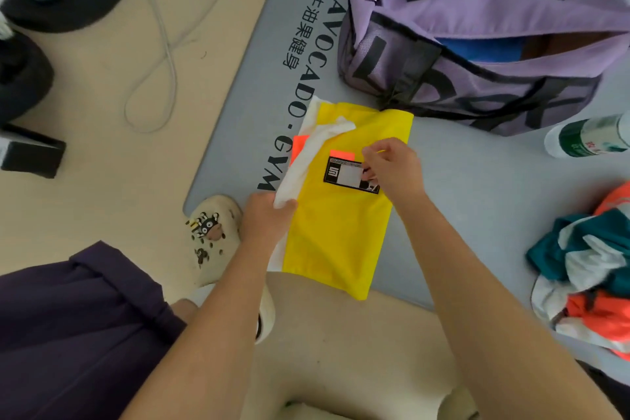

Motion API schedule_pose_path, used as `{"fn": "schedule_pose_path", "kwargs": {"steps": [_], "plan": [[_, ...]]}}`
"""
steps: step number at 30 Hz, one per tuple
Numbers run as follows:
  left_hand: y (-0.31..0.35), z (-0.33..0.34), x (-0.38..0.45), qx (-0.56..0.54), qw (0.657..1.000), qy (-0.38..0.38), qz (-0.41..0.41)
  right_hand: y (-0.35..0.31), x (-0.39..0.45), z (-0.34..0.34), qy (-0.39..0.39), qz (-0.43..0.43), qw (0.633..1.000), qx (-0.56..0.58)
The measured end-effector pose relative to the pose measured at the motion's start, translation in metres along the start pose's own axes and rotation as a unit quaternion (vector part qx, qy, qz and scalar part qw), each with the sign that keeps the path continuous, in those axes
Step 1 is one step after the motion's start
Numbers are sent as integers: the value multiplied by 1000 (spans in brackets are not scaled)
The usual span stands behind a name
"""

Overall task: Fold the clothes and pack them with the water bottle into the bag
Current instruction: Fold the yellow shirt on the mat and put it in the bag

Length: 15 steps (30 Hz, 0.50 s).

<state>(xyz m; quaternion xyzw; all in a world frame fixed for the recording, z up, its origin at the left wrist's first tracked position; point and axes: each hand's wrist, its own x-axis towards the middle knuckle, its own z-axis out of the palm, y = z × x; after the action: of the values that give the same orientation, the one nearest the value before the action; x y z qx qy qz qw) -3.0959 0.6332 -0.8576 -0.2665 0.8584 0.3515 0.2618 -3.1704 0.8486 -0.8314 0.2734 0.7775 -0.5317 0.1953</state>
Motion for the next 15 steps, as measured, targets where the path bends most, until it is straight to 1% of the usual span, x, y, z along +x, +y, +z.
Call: {"fn": "schedule_pose_path", "kwargs": {"steps": [1,2,3,4,6,7,8,13,15], "plan": [[-1,3,-1,0,1000,12,10,13,-5,-16,60,0,998,-12],[-2,6,-1,7,1000,21,21,27,-11,-30,102,12,994,-23],[-3,8,-1,20,999,29,30,41,-16,-40,117,37,992,-36],[-4,9,-1,36,998,35,36,54,-22,-45,102,71,991,-51],[-6,9,1,60,996,45,39,73,-34,-44,26,133,989,-63],[-7,9,1,67,996,46,40,78,-38,-41,-5,146,988,-49],[-8,8,2,69,996,42,41,80,-41,-37,-23,149,988,-30],[-9,6,5,61,996,31,51,79,-48,-31,-62,161,982,74],[-9,7,4,58,996,31,52,79,-49,-30,-102,164,978,76]]}}
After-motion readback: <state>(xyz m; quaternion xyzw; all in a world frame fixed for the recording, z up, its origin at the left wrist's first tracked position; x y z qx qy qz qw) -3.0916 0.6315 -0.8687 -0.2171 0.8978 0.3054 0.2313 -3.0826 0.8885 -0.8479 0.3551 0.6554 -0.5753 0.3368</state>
